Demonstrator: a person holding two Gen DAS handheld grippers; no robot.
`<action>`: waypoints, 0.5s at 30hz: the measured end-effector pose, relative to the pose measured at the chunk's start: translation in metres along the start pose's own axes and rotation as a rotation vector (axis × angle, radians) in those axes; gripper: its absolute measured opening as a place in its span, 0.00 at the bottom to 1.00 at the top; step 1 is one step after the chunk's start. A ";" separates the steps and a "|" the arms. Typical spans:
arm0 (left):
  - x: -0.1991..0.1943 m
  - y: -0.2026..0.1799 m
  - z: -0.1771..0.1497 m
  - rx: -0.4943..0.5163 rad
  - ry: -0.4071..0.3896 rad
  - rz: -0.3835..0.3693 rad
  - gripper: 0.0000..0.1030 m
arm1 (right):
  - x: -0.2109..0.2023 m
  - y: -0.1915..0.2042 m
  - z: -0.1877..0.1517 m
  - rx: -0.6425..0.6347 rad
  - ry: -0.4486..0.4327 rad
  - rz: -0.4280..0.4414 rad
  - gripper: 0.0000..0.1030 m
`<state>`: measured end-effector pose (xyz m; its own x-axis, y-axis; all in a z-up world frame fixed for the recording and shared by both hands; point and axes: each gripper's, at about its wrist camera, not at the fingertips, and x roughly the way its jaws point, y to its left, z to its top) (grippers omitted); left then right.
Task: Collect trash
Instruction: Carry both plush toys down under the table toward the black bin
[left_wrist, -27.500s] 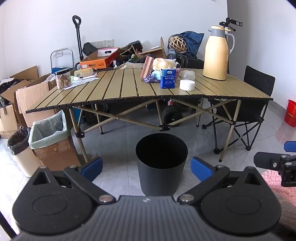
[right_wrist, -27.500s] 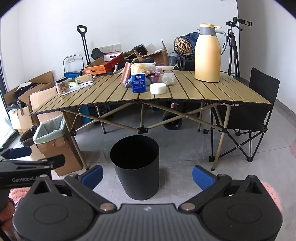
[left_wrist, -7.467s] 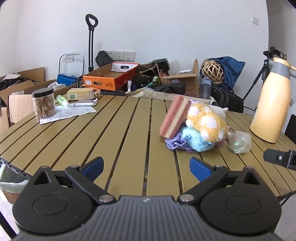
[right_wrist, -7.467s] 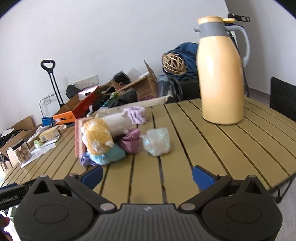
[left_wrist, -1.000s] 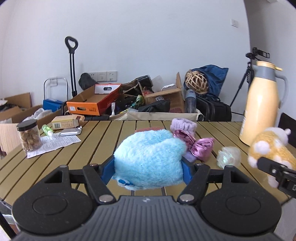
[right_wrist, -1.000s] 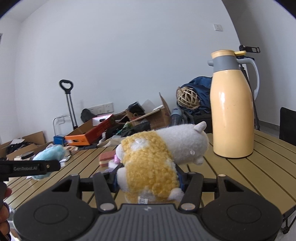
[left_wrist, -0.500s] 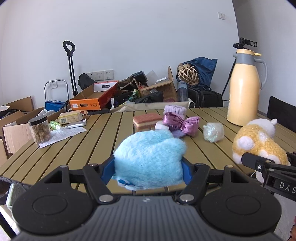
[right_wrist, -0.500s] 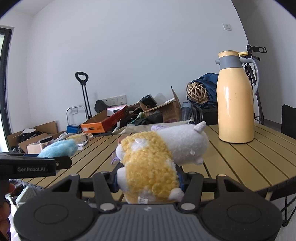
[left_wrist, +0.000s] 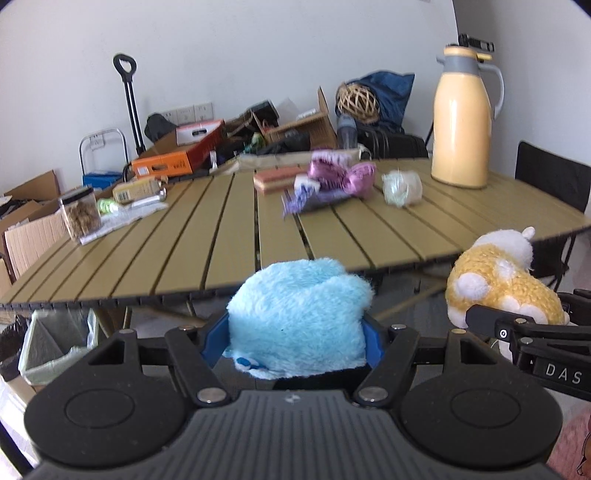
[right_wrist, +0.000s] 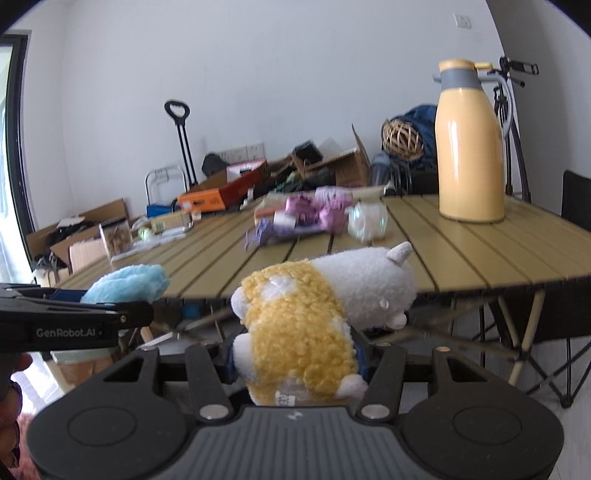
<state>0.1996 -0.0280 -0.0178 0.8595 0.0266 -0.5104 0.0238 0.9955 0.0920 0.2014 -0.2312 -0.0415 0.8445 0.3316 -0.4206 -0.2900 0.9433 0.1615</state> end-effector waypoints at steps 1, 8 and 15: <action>0.000 0.001 -0.004 0.000 0.009 0.000 0.69 | -0.001 0.001 -0.005 -0.001 0.015 0.002 0.52; 0.008 0.005 -0.030 -0.006 0.093 0.002 0.69 | 0.003 0.007 -0.032 -0.007 0.120 0.003 0.52; 0.026 0.011 -0.058 -0.023 0.201 0.005 0.69 | 0.011 0.010 -0.054 -0.005 0.220 0.003 0.52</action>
<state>0.1929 -0.0114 -0.0798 0.7403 0.0470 -0.6707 0.0061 0.9970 0.0765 0.1834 -0.2173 -0.0923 0.7251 0.3288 -0.6051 -0.2948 0.9423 0.1587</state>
